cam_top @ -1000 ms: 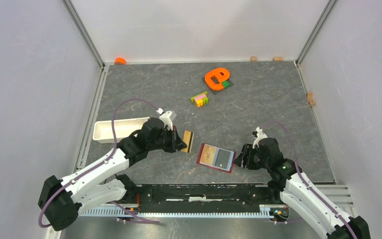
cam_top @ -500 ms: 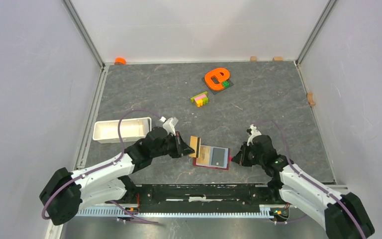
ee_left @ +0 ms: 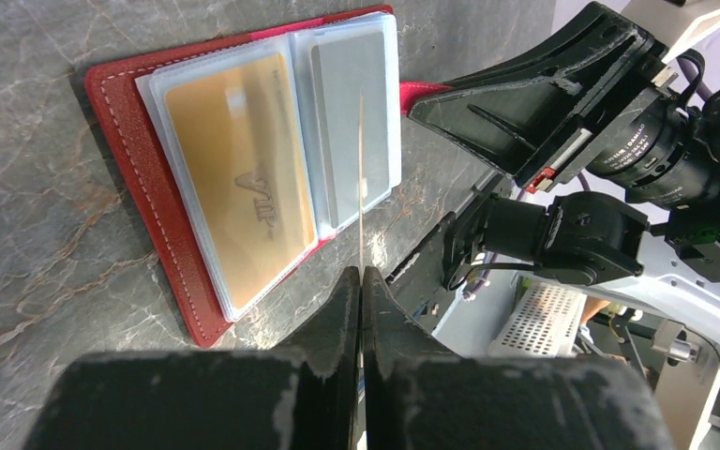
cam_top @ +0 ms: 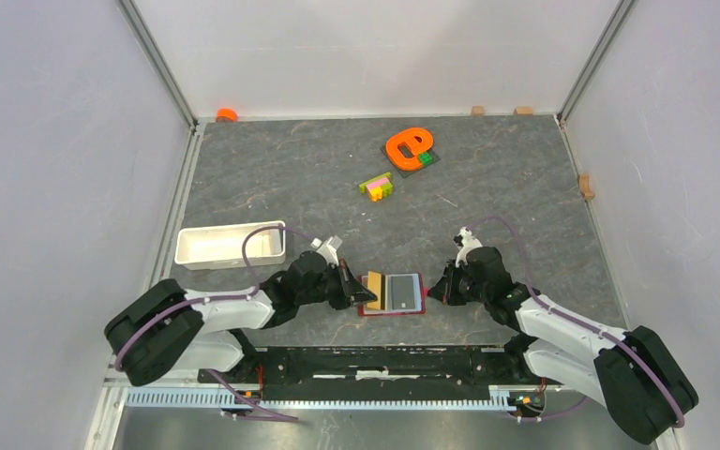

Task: Put the credit cards into the card holder
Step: Insert the credit card into the card holder.

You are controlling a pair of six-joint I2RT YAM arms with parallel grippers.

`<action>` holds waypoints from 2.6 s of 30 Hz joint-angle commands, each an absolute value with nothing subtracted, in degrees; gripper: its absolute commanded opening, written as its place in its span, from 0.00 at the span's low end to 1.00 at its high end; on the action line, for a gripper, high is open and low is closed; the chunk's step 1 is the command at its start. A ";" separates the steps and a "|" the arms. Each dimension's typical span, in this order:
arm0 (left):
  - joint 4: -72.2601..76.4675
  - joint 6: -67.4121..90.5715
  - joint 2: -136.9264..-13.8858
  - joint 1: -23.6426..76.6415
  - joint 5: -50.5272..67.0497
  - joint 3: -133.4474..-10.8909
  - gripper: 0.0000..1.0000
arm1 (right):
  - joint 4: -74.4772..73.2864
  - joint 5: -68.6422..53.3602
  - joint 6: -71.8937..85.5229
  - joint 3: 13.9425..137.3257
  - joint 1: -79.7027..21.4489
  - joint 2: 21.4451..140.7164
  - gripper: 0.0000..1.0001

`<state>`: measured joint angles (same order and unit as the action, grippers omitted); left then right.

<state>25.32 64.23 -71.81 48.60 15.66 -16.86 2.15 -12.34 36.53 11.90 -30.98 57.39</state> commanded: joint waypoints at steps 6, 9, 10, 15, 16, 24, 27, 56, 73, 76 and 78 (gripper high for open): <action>37.39 69.08 -78.76 49.46 17.16 -16.26 0.02 | 0.75 -9.80 34.86 12.76 -31.20 58.23 0.00; 37.19 69.31 -80.04 49.48 16.61 -15.85 0.02 | 0.57 -9.77 34.87 12.78 -31.20 58.21 0.00; 37.65 69.41 -80.48 49.55 16.70 -15.66 0.02 | 0.53 -9.72 34.84 12.78 -31.20 58.19 0.00; 39.37 69.79 -82.40 49.74 17.40 -15.71 0.02 | 0.42 -9.70 34.95 12.77 -31.20 58.28 0.00; 39.59 69.80 -82.70 49.75 17.49 -15.73 0.02 | 0.35 -9.70 34.97 12.83 -31.21 58.28 0.00; 41.71 70.29 -85.03 49.83 17.91 -15.49 0.02 | 0.17 -9.49 34.89 12.89 -31.20 58.11 0.00; 43.30 70.75 -86.46 49.83 18.50 -15.34 0.02 | 0.13 -9.45 34.89 12.95 -31.24 58.18 0.00; 49.64 72.28 -91.76 49.91 14.76 -12.39 0.02 | -3.16 -8.35 34.53 13.47 -31.29 56.69 0.00; 56.21 73.45 -97.09 50.01 17.14 -13.34 0.02 | -3.68 -8.43 34.43 13.57 -31.29 56.25 0.00; 56.18 73.36 -97.31 50.00 17.18 -13.77 0.02 | -3.60 -8.50 34.45 13.69 -31.28 56.42 0.00; 56.33 73.35 -97.47 50.01 17.48 -14.13 0.02 | -3.58 -8.48 34.36 13.74 -31.29 56.52 0.00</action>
<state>55.88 72.71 -96.09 49.65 17.19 -13.17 -0.84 -10.26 35.70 12.71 -31.14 56.29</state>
